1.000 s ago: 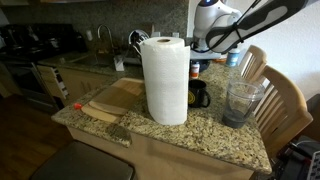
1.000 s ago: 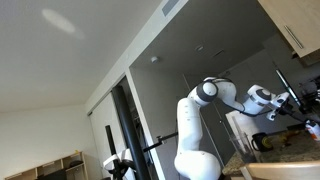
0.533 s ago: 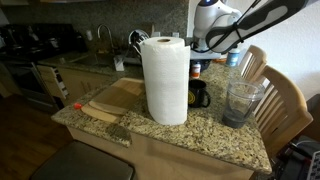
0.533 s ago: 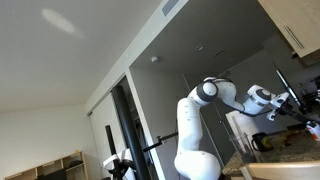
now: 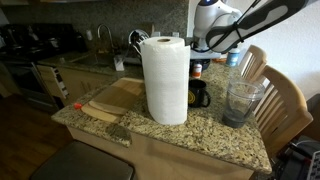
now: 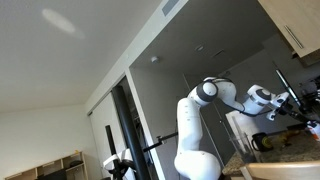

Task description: Put the white bottle in the bowl then put the jar in the bowl

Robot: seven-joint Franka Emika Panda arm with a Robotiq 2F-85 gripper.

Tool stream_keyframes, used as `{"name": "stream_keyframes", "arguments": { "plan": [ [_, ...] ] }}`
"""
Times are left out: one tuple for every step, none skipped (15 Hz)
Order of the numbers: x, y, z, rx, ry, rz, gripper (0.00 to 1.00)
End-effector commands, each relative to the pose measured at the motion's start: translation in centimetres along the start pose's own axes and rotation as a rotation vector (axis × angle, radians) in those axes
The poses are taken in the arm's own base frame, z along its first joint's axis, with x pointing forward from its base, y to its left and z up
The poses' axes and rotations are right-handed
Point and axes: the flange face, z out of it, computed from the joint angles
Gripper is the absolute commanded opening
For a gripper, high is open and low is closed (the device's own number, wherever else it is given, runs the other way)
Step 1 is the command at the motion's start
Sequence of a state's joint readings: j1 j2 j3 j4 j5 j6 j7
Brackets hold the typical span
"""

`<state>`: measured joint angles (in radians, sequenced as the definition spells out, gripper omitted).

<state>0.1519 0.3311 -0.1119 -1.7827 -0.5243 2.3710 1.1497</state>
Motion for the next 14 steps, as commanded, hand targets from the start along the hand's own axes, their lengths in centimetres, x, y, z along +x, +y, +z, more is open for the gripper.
{"name": "stream_keyframes", "arguments": {
  "plan": [
    [0.7,0.4,-0.1,-0.039,0.063,0.037,0.29],
    [0.9,0.5,-0.3,-0.044,0.103,0.058,0.29],
    [1.1,0.5,-0.2,-0.050,0.135,0.073,0.29],
    [1.4,0.6,-0.4,-0.060,0.176,0.095,0.29],
    [1.5,0.7,-0.4,-0.069,0.209,0.110,0.29],
    [1.7,0.7,-0.4,-0.076,0.242,0.122,0.29],
    [1.7,0.7,-0.5,-0.083,0.273,0.131,0.29],
    [1.8,0.8,-0.5,-0.089,0.297,0.137,0.29],
    [1.8,0.8,-0.5,-0.095,0.319,0.146,0.29],
    [1.9,0.8,-0.5,-0.101,0.338,0.152,0.29],
    [1.9,0.9,-0.6,-0.107,0.356,0.160,0.29],
    [1.9,0.9,-0.6,-0.111,0.369,0.165,0.29],
    [1.9,0.9,-0.6,-0.115,0.382,0.170,0.29],
    [1.9,0.9,-0.6,-0.118,0.393,0.178,0.29]
  ]
}}
